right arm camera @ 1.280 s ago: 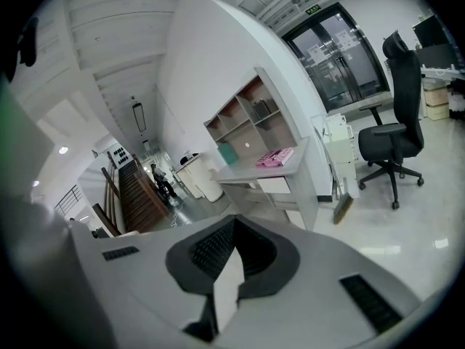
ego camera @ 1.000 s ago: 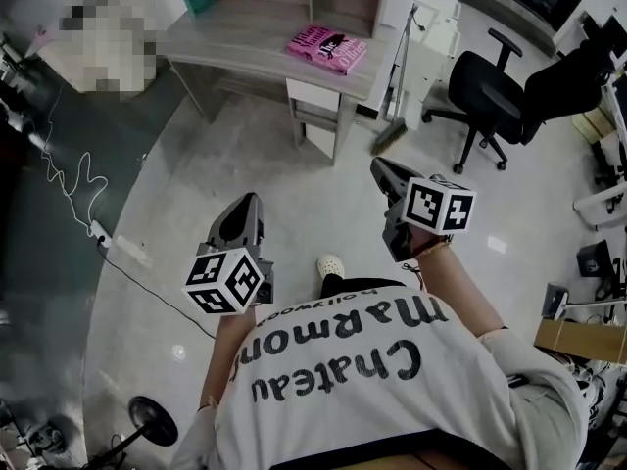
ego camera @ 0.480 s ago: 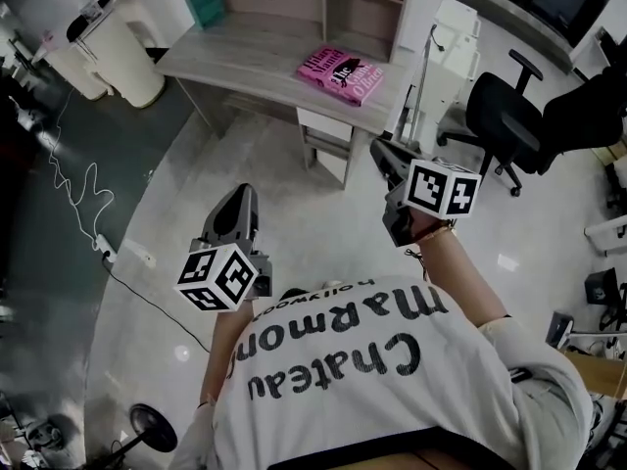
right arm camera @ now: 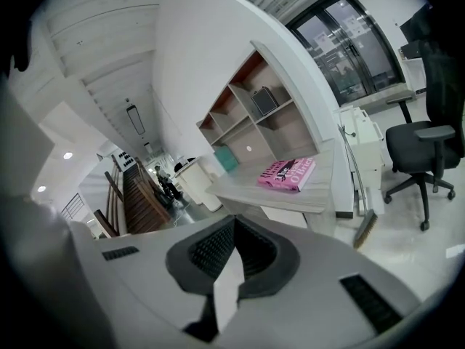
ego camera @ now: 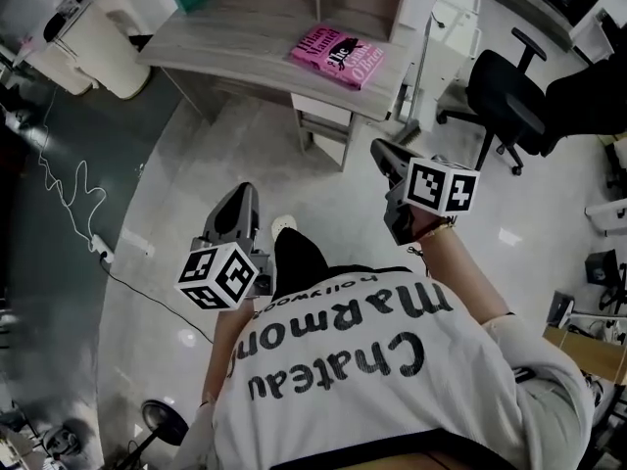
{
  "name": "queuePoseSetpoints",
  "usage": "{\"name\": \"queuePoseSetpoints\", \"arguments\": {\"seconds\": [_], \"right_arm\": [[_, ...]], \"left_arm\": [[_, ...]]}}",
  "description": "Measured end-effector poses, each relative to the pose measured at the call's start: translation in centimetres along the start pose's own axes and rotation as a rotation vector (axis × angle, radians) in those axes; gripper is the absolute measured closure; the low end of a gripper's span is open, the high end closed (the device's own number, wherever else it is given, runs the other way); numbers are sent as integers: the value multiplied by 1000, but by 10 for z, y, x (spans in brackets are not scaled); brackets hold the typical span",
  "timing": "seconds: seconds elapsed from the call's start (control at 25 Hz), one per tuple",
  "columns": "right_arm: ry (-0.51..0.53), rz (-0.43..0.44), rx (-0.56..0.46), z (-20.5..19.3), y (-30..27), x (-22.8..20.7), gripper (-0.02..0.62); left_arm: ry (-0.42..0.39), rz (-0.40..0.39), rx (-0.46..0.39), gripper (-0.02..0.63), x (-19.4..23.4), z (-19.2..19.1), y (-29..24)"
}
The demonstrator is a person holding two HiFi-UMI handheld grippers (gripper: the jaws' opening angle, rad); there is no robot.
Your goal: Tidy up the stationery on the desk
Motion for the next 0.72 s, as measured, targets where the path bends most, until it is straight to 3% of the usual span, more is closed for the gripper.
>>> {"name": "queuePoseSetpoints", "arguments": {"seconds": [0.4,0.72], "right_arm": [[-79,-118,-10,11,-61,-7,581],[-90,-139,-97,58,-118,15,583]], "left_arm": [[6,-105,84,589,59,19,-70],[-47,-181,38,589,113,79,-131]]}}
Point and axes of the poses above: the fingertips, and each gripper's own axes: y backward along the fingers, x to its left, z out of its top, the point moved 6 cm from there along y, backward along the fingers, and after that the axes turned 9 degrees about -y, right-handed, at the moved point
